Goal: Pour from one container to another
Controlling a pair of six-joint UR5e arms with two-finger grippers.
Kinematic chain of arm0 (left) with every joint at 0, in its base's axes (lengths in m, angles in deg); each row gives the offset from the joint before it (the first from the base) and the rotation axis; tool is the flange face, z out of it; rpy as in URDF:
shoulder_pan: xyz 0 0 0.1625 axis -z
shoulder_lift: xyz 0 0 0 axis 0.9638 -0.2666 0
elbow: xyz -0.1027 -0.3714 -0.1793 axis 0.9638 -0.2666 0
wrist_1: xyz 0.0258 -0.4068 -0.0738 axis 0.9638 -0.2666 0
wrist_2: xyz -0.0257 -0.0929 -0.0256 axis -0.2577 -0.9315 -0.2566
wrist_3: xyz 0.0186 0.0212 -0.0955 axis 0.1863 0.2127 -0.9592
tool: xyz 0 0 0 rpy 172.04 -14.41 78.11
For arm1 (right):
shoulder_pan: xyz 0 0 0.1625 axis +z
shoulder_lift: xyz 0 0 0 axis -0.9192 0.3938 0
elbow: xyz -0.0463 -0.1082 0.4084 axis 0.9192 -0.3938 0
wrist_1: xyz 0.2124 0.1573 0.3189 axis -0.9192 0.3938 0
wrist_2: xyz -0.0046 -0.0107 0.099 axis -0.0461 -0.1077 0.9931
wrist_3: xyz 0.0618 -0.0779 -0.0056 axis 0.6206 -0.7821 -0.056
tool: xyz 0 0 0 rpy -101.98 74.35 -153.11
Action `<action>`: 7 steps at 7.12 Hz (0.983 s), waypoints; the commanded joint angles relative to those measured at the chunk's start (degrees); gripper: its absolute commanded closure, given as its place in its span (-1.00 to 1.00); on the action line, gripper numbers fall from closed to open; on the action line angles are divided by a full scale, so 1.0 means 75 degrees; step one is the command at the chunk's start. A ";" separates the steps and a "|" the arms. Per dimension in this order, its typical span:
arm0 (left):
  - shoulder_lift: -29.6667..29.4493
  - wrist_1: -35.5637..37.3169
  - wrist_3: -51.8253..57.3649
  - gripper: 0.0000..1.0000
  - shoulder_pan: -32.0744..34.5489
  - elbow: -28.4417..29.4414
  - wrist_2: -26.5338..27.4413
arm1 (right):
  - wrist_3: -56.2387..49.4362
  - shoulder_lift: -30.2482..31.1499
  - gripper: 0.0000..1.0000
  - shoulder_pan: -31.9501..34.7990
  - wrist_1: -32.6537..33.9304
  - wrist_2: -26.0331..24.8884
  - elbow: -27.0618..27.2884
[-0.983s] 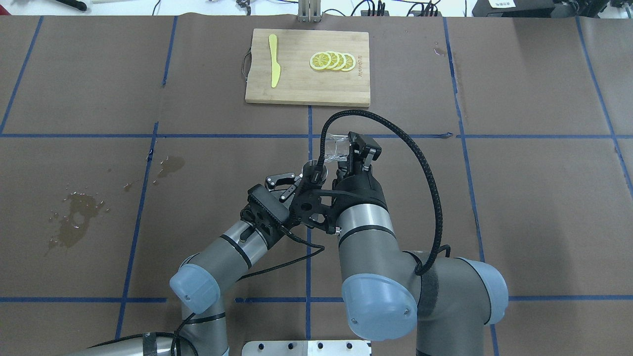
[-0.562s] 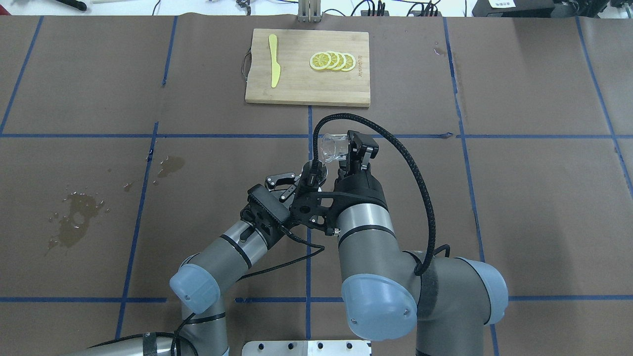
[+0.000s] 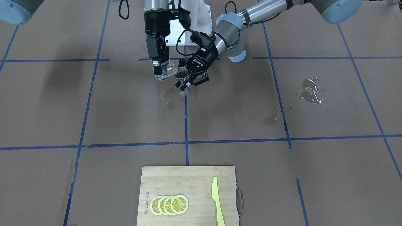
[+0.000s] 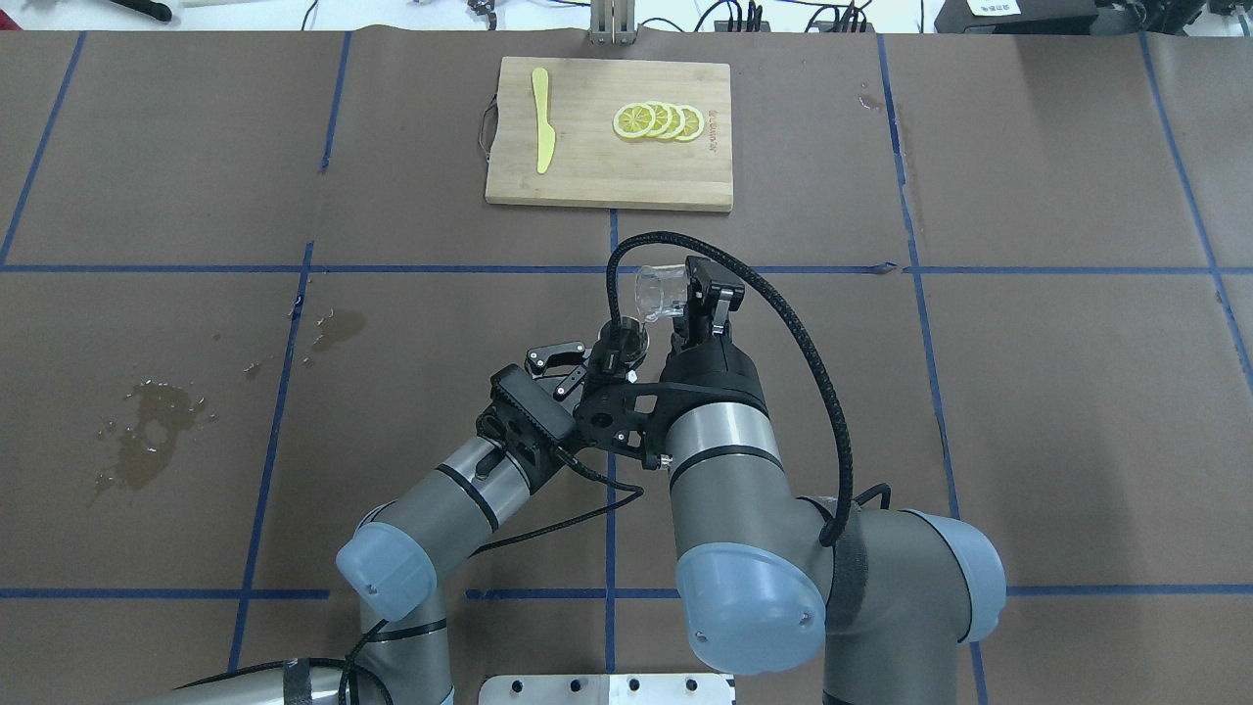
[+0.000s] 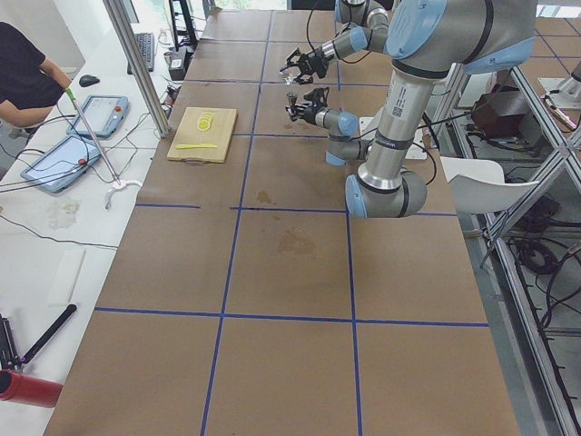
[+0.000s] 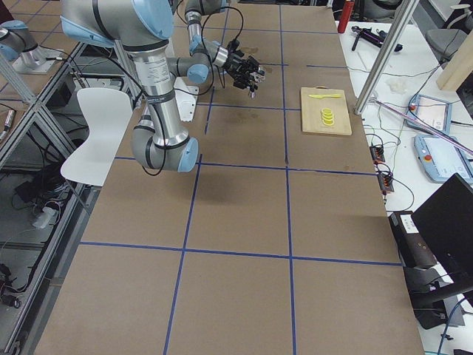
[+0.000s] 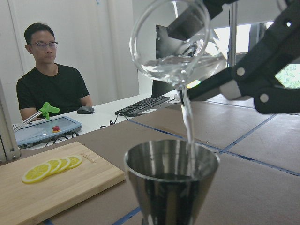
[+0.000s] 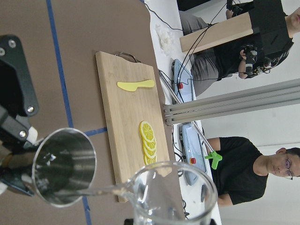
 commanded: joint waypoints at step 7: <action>-0.0014 0.0000 0.0012 1.00 0.0035 -0.0041 0.0035 | 0.2855 0.0047 1.00 0.0070 -0.0975 0.0375 0.0163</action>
